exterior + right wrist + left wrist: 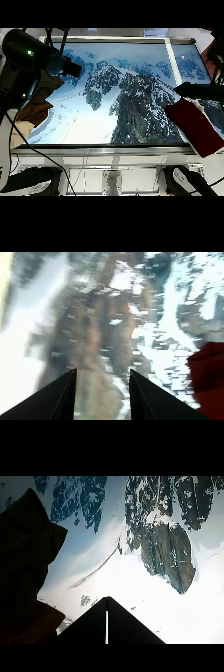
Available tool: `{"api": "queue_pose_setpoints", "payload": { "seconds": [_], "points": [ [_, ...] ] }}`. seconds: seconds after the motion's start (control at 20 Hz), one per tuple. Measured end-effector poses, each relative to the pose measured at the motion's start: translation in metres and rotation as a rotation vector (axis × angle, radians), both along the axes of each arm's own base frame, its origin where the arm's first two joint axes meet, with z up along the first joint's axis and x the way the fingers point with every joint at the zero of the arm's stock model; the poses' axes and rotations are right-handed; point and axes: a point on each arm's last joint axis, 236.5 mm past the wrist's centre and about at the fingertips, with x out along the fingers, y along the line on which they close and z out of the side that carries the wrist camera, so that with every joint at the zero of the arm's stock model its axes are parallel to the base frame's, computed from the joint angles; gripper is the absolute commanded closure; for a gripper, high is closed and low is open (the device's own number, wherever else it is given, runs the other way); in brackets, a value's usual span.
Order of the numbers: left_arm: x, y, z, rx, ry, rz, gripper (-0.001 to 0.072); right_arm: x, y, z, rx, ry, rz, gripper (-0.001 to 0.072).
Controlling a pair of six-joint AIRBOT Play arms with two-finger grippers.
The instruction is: Fold the shirts.
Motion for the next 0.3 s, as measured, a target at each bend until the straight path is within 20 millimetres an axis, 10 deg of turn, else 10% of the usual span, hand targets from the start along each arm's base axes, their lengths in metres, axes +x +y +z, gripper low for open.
{"api": "queue_pose_setpoints", "payload": {
  "seconds": [0.3],
  "points": [
    [-0.0015,-0.0012,-0.0015,-0.013,0.008,0.007,0.0688,0.0018,-0.0096,-0.0080,-0.139,-0.001,0.021,0.0325]
  ]
}}
